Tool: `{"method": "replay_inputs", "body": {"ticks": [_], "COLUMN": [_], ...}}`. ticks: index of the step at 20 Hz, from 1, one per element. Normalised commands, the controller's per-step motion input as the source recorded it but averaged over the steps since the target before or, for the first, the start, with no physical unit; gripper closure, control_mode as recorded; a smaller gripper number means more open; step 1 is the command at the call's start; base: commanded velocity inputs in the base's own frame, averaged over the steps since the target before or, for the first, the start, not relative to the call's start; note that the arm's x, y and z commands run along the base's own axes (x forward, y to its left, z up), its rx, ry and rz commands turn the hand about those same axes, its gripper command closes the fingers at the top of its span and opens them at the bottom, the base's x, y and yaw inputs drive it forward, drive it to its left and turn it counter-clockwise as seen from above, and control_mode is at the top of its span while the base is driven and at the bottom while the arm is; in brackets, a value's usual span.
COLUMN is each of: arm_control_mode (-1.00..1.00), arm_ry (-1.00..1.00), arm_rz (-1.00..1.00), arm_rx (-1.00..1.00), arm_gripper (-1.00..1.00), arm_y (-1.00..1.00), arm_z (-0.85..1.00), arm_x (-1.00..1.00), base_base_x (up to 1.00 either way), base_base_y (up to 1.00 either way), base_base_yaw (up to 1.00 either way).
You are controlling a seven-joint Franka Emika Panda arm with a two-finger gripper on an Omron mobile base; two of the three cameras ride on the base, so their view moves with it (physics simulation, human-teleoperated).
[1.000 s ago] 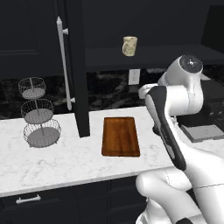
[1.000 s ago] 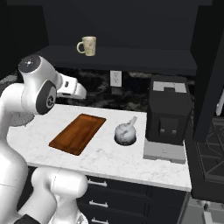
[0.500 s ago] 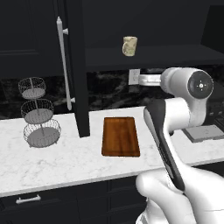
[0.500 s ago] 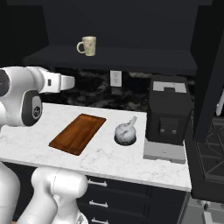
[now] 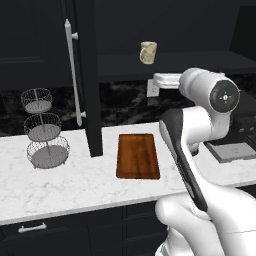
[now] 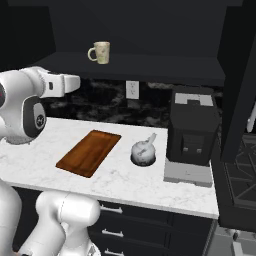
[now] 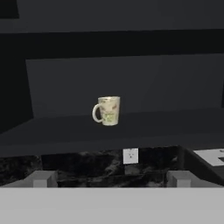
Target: Pick the kettle from the counter and place it on the tray. Then pick the mug from the cabinet and place it on the tray. Then close the cabinet doors.
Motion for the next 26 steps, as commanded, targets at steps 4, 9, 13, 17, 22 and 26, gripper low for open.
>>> {"method": "replay_inputs", "body": {"ticks": [4,9,13,17,22,26], "arm_control_mode": [-1.00,-1.00,-1.00,-1.00,-1.00,-1.00], "arm_ry": [-0.01,0.00,0.00,0.01,0.00,0.00], "arm_rz": [0.00,0.00,0.00,0.00,-0.02,0.00], "arm_rx": [0.00,0.00,0.00,0.00,0.00,0.01], "arm_gripper": [-1.00,-1.00,-1.00,-1.00,-1.00,-1.00], "arm_y": [0.05,0.10,0.20,0.31,0.11,-0.03], "arm_z": [0.30,0.31,0.05,0.00,0.00,0.00], "arm_x": [0.11,0.27,0.31,0.41,0.54,0.51], "base_base_x": [0.00,0.00,0.00,0.00,0.00,0.00], "base_base_y": [0.00,0.00,0.00,0.00,0.00,0.00], "base_base_yaw": [0.00,0.00,0.00,0.00,0.00,0.00]}}
